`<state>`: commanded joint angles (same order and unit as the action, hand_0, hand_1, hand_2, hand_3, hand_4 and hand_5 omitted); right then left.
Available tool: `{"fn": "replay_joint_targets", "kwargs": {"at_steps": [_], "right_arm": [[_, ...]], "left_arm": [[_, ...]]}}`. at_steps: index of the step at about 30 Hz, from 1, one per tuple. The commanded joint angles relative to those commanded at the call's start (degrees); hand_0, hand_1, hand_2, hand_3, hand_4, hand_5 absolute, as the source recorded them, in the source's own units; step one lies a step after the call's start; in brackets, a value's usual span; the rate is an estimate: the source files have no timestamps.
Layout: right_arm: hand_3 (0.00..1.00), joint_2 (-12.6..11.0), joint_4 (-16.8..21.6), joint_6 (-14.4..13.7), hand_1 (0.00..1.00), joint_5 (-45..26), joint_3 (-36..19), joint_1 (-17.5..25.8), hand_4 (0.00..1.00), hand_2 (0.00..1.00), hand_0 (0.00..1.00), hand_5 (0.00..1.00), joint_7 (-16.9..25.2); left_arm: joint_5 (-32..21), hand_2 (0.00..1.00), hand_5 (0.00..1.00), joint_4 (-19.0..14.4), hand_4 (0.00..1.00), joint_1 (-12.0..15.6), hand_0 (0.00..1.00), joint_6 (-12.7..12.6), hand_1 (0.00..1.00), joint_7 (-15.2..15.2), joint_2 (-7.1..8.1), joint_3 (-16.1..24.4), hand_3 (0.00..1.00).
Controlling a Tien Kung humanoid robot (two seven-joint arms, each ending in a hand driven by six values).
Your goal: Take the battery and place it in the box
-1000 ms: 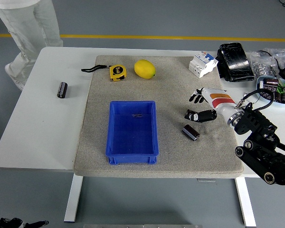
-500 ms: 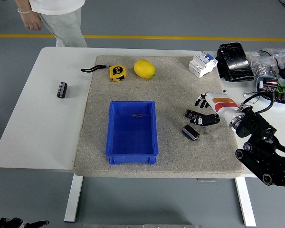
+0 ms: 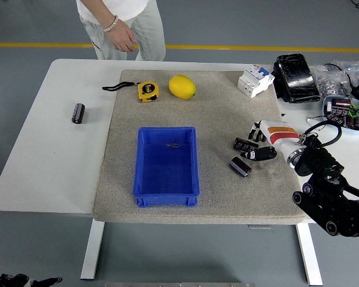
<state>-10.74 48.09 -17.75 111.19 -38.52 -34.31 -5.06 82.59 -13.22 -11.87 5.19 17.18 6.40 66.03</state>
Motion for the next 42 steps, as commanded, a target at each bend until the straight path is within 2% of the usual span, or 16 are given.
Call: {"fn": "replay_joint_targets", "kwargs": {"at_steps": [1, 2, 13, 19, 20, 25, 26, 31, 32, 42], "right_arm": [[0.486, 0.11, 0.02, -0.16, 0.427, 0.05, 0.11, -0.04, 0.982, 0.442, 0.356, 0.367, -0.07], [0.471, 0.21, 0.01, -0.33, 0.410, 0.14, 0.23, -0.10, 0.946, 0.427, 0.314, 0.352, -0.13], [0.460, 1.27, -2.22, -0.98, 0.399, 0.03, 1.00, -0.44, 0.915, 0.426, 0.317, 0.331, 0.06], [0.452, 1.22, -2.05, -1.93, 0.392, 0.79, 1.32, -0.42, 0.897, 0.419, 0.310, 0.335, -0.11], [0.449, 1.20, -2.02, -2.06, 0.379, 0.88, 1.35, -0.43, 0.865, 0.410, 0.307, 0.301, -0.15], [0.449, 0.98, -1.93, -2.77, 0.379, 1.12, 1.52, -0.45, 0.865, 0.410, 0.307, 0.301, -0.33], [0.460, 0.94, -1.90, -2.82, 0.364, 1.17, 1.53, -0.46, 0.945, 0.397, 0.247, 0.200, -0.35], [0.460, 0.84, -1.76, -3.02, 0.364, 1.70, 1.38, -0.57, 0.945, 0.397, 0.247, 0.200, -0.40], [0.466, 0.85, -1.80, -2.97, 0.342, 1.77, 1.37, -0.58, 0.985, 0.384, 0.246, 0.156, -0.44], [0.463, 1.10, -2.23, -2.47, 0.329, 2.58, 1.56, -0.84, 0.991, 0.372, 0.227, 0.146, -0.43]], "left_arm": [[0.04, 0.828, 0.652, 0.00, 0.753, -0.01, 0.776, 0.02, 0.798, 0.01, 0.00, 0.02, 0.679], [0.06, 0.828, 0.654, -0.01, 0.754, -0.03, 0.776, 0.02, 0.798, 0.01, -0.01, 0.02, 0.679], [-0.18, 0.828, 0.654, -0.06, 0.754, -0.12, 0.777, 0.02, 0.799, 0.06, 0.00, -0.19, 0.679], [0.40, 0.828, 0.655, -0.09, 0.754, -0.01, 0.778, 0.13, 0.799, 0.14, -0.02, 0.17, 0.679], [0.47, 0.829, 0.656, -0.10, 0.753, 0.02, 0.779, 0.14, 0.799, 0.16, -0.03, 0.21, 0.678], [0.92, 0.829, 0.656, -0.10, 0.753, 0.18, 0.779, 0.20, 0.799, 0.20, -0.05, 0.52, 0.678], [0.99, 0.828, 0.656, -0.10, 0.754, 0.20, 0.780, 0.21, 0.799, 0.19, -0.05, 0.57, 0.679], [1.20, 0.828, 0.656, -0.11, 0.754, 0.23, 0.780, 0.25, 0.799, 0.19, -0.03, 0.69, 0.679], [1.21, 0.828, 0.656, -0.11, 0.754, 0.23, 0.780, 0.25, 0.799, 0.19, -0.03, 0.69, 0.680], [0.71, 0.829, 0.656, -0.10, 0.754, 0.00, 0.780, 0.20, 0.799, 0.15, -0.01, 0.31, 0.679]]}}
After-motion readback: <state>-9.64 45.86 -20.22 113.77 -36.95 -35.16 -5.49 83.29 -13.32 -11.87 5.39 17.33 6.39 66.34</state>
